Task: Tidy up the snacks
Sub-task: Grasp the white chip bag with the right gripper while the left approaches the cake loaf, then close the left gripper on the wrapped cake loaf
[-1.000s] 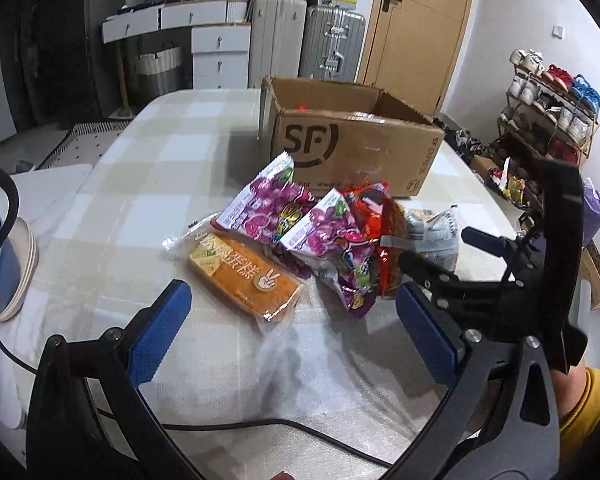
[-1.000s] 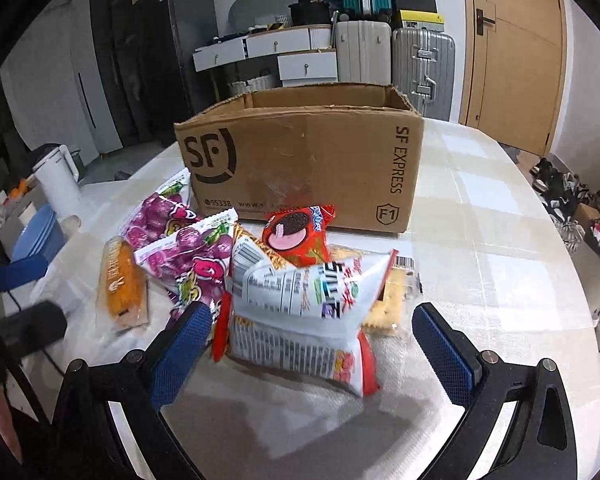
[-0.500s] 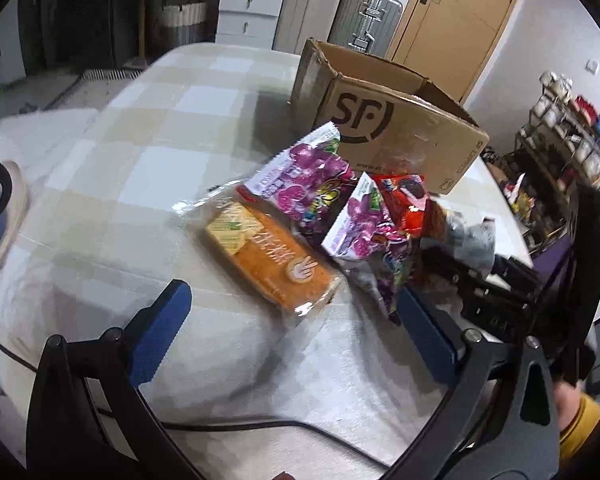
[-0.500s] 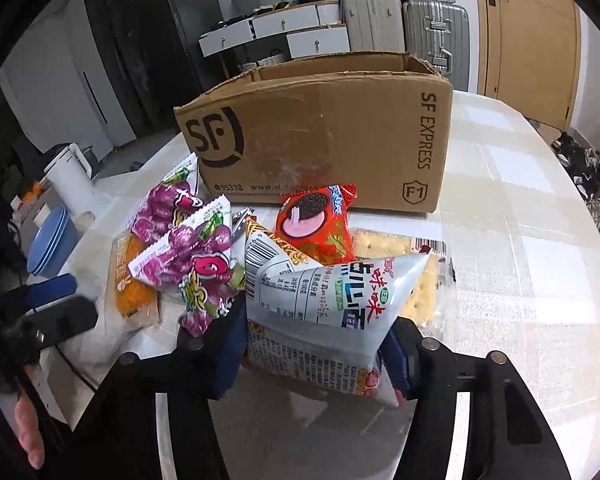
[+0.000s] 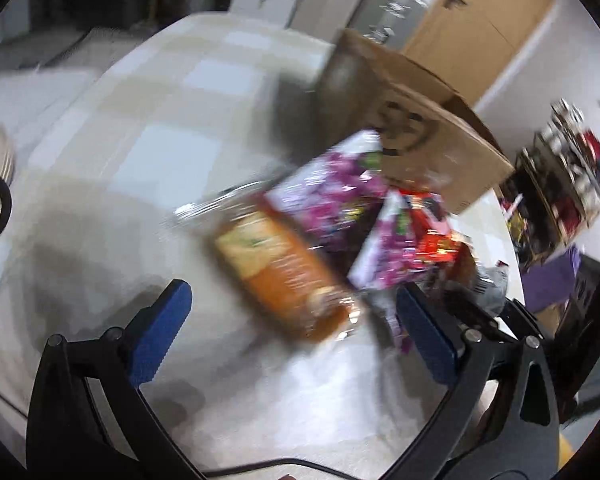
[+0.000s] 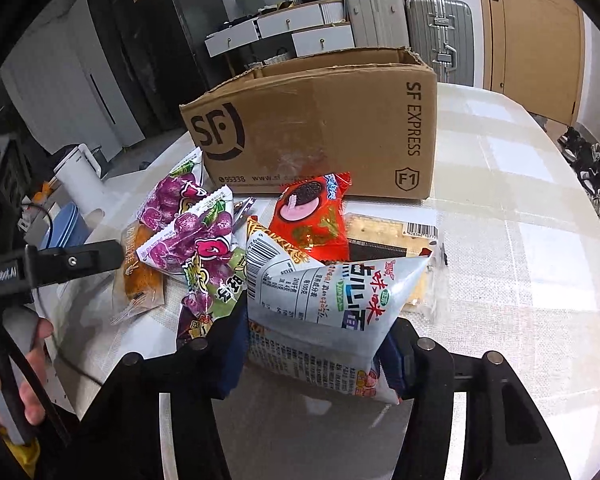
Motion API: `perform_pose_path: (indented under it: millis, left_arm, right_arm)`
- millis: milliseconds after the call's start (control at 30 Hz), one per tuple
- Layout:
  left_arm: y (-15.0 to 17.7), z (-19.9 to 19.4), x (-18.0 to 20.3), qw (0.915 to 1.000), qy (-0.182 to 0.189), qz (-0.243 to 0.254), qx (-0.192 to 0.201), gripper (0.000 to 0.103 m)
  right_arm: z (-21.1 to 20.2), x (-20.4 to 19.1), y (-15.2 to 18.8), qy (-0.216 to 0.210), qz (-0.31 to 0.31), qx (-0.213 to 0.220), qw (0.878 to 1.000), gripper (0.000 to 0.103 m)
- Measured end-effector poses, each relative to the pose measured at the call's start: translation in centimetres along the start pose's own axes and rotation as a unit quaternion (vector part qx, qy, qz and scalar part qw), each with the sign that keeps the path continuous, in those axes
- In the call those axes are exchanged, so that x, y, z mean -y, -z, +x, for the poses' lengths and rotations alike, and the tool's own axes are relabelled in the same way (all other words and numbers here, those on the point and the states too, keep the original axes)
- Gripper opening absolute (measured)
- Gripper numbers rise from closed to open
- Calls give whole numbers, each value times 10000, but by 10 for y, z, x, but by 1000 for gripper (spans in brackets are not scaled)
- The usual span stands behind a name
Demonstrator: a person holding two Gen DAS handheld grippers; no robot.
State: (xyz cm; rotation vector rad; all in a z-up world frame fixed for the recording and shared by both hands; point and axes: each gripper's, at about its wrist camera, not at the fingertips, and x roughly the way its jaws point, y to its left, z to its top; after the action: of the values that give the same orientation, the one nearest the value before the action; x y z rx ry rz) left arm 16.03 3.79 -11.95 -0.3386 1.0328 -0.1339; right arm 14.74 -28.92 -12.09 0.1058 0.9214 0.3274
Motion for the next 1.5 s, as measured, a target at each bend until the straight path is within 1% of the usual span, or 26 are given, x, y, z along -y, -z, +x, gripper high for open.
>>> perform_pose_path:
  millis: [67,133,200,333,433,500,567,633,733,767,800,833,867,900,933,1000,1067,1167,1233,1267,1300,1367,1467,1500]
  left_arm:
    - [-1,1,-13,9998,-54,-200,-44,102]
    - [-4,7,-13,9994,112,-242,-210,102]
    - [-6,11,-9,9991,171,-243,-292,102]
    - [-7,28,10,9986,81,-172,-486,102]
    - [-10,34,20,9993,-85,5,-366,102]
    - [-8,34,21,9988,-386,132,-281,102]
    - [-6,33,21,9981,-520,228,-244,101]
    - [-7,33,19,9982,-505,224,-248,97]
    - [-8,30,14,9989,-331,209,-259,92]
    - [-7,28,10,9992,-235,184,-266,88]
    - [-6,27,7,9993,-155,197,-271,81]
    - [-4,24,2,9993,-107,238,-266,76]
    - [-2,21,2,9993,-52,264,-257,61]
    - [4,15,-3,9993,17,274,-260,44]
    - [4,14,-5,9990,179,254,-309,41]
    - [7,13,-7,9987,256,269,-336,34]
    - [9,10,-9,9984,292,312,-360,34]
    - [12,1,-10,9985,208,415,-281,33]
    - [13,-2,-10,9984,62,503,-247,34]
    - [13,-3,-10,9982,-54,546,-244,37]
    - [13,-4,-10,9981,-87,552,-243,38]
    - [8,-1,-9,9980,-41,571,-259,38]
    - [-2,7,-5,9967,-290,715,-249,50]
    - [-6,10,-6,9970,-261,686,-244,50]
  right_arm:
    - [0,0,2,1,-14,-11,10000,56]
    - [0,-1,0,-10,-4,-20,10000,56]
    - [2,-2,1,-37,7,-32,10000,57]
    - [1,-2,2,-34,-23,-22,10000,57]
    - [0,1,3,-48,8,-21,10000,57]
    - [-1,2,4,-52,20,-21,10000,57]
    - [-2,2,4,-56,31,-26,10000,57]
    - [-3,3,5,-63,41,-29,10000,57]
    - [-4,3,5,-55,39,-34,10000,57]
    - [-4,3,6,-51,29,-32,10000,57]
    - [-5,2,6,-41,14,-30,10000,57]
    - [-5,2,6,-35,1,-29,10000,57]
    - [-5,3,6,-37,-6,-30,10000,57]
    - [-6,3,6,-27,-10,-30,10000,57]
    - [-6,3,6,-21,-9,-26,10000,57]
    - [-6,2,6,-4,-14,-26,10000,57]
    - [-6,1,7,21,-32,-14,10000,57]
    - [-8,0,8,49,-87,2,9999,57]
    - [-8,-1,9,58,-97,6,9999,57]
    - [-8,0,9,59,-91,8,9999,57]
    - [-8,0,9,60,-86,11,9999,57]
    - [-7,0,9,69,-91,14,9999,57]
    - [-7,-2,9,72,-138,25,9999,57]
    - [-7,-3,10,83,-170,33,9998,57]
